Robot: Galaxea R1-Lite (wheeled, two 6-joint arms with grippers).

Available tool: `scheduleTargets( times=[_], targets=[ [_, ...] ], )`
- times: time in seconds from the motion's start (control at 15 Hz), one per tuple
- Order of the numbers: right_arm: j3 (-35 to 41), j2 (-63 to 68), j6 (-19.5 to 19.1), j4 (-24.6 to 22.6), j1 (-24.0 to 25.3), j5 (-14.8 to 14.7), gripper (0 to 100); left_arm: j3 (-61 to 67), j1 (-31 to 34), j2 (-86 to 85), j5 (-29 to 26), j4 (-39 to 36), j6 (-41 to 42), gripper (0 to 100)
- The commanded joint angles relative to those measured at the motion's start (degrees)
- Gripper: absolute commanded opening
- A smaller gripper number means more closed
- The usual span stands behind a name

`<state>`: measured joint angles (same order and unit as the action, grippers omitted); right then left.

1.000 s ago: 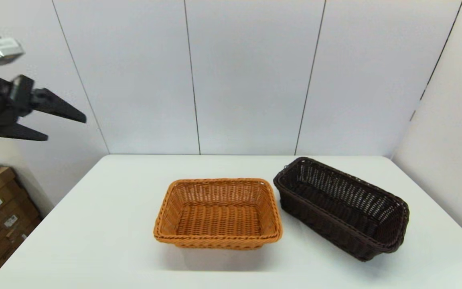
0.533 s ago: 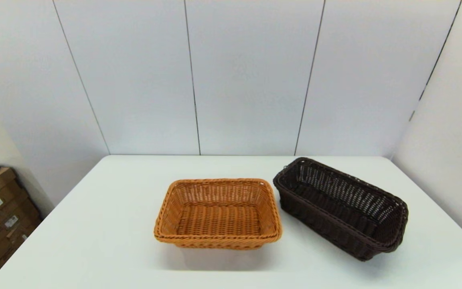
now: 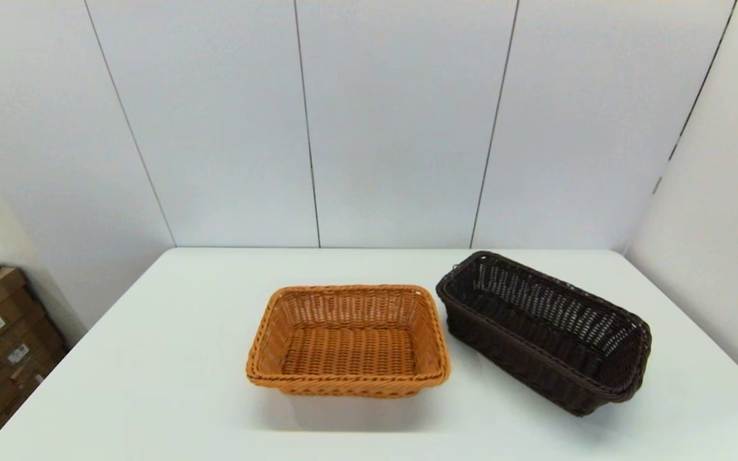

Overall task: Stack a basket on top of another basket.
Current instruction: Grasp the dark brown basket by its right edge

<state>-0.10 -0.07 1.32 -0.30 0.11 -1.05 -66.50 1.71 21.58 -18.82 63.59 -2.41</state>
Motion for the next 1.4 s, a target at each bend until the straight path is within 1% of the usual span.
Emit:
scheduleTargets(
  times=[0.07, 0.13, 0.2, 0.27, 0.33, 0.4, 0.53, 0.6, 0.73, 0.8, 0.93, 1.07, 1.27, 1.4],
  targets=[
    [0.0, 0.1, 0.0, 0.0, 0.1, 0.0, 100, 19.5, -2.1, -19.7, 5.1, -10.1, 1.4, 100],
    [0.0, 0.1, 0.0, 0.0, 0.1, 0.0, 100, 26.7, -2.1, -21.8, 11.1, -18.3, 0.9, 100],
    [0.0, 0.1, 0.0, 0.0, 0.0, 0.0, 100, 33.3, -2.1, -21.6, 18.6, -27.8, -0.4, 100],
    [0.0, 0.0, 0.0, 0.0, 0.0, 0.0, 100, 40.6, -2.1, -21.6, 22.5, -38.8, -0.8, 100],
    [0.0, 0.1, 0.0, 0.0, 0.0, 0.0, 100, 47.6, -2.1, -21.6, 24.4, -48.2, 0.0, 100],
    [0.0, 0.1, 0.0, 0.0, 0.1, 0.0, 100, 55.0, -2.1, -21.6, 28.0, -56.1, 2.0, 100],
    [0.0, 0.1, 0.0, 0.0, 0.1, 0.0, 100, 63.3, -2.1, -21.6, 31.5, -65.3, 3.6, 100],
    [0.0, 0.1, 0.0, 0.0, 0.0, 0.0, 100, 65.0, -2.1, -21.6, 32.4, -68.2, 3.4, 100],
    [0.0, 0.0, 0.0, 0.0, 0.0, 0.0, 100, 65.2, -2.1, -21.6, 32.1, -68.7, 3.7, 100],
    [0.0, 0.1, 0.0, 0.0, 0.0, 0.0, 100, 65.2, -2.1, -21.6, 29.9, -68.4, 3.9, 100],
    [0.0, 0.1, 0.0, 0.0, 0.1, 0.0, 100, 66.3, -2.1, -21.6, 19.9, -66.9, 3.5, 100],
    [0.0, 0.1, 0.0, 0.0, 0.1, 0.0, 100, 66.4, -2.1, -21.6, 19.9, -62.5, 2.9, 100],
    [0.0, 0.1, 0.0, 0.0, 0.1, 0.0, 100, 66.5, -2.1, -21.7, 20.3, -63.8, -1.9, 100],
    [0.0, 0.1, 0.0, 0.0, 0.1, 0.0, 100, 66.5, -2.1, -21.6, 20.7, -63.8, -2.4, 100]
  ],
)
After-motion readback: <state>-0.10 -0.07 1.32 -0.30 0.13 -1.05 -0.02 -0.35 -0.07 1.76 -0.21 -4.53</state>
